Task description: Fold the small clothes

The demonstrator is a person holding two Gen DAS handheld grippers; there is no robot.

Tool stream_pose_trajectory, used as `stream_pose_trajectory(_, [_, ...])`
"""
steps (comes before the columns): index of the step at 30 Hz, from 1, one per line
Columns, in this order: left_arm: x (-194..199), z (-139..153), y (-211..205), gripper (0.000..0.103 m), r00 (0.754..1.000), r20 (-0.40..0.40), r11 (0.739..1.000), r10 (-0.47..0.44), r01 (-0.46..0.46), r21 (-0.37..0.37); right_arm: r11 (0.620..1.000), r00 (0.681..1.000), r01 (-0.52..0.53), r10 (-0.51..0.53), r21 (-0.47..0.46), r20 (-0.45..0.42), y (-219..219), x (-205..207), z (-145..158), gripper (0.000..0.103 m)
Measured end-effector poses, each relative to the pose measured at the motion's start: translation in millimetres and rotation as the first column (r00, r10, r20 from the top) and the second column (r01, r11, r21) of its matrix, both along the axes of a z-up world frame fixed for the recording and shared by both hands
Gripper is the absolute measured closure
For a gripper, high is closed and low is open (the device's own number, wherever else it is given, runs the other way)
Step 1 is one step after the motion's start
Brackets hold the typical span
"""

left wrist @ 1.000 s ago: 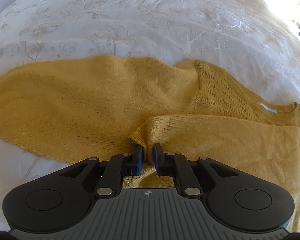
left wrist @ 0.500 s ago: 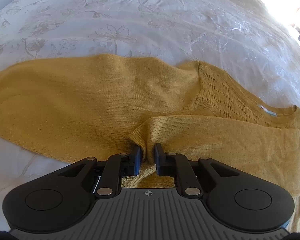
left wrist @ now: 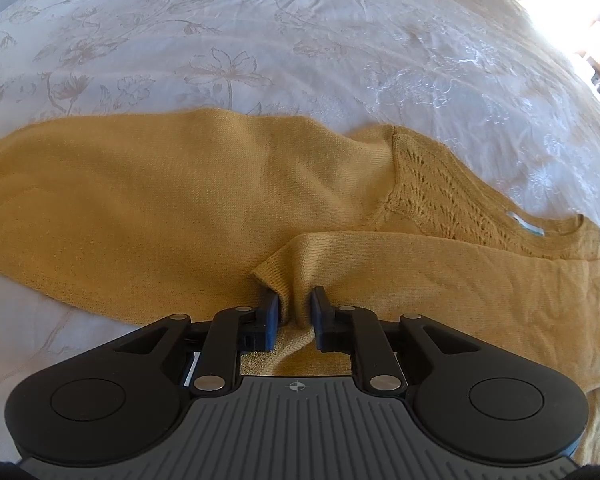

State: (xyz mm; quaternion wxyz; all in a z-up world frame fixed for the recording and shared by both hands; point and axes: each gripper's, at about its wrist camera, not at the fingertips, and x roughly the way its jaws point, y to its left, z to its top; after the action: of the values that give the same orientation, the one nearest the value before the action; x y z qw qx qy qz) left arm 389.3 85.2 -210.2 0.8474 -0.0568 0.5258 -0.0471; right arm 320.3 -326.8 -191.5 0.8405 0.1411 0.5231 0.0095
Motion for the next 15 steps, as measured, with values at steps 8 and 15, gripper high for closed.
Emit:
stream_pose_trajectory(8, [-5,12,-5,0.077,0.998,-0.001,0.998,-0.062,0.062,-0.015,0.992,0.994,0.084,-0.091,-0.098,-0.066,-12,-6,-12,0.099])
stream_pose_trajectory(15, [-10,5,0,0.066,0.999,-0.016,0.999,-0.034,0.035,0.026,0.981,0.982,0.188,-0.188,-0.052,0.01,-42,-27,1,0.087])
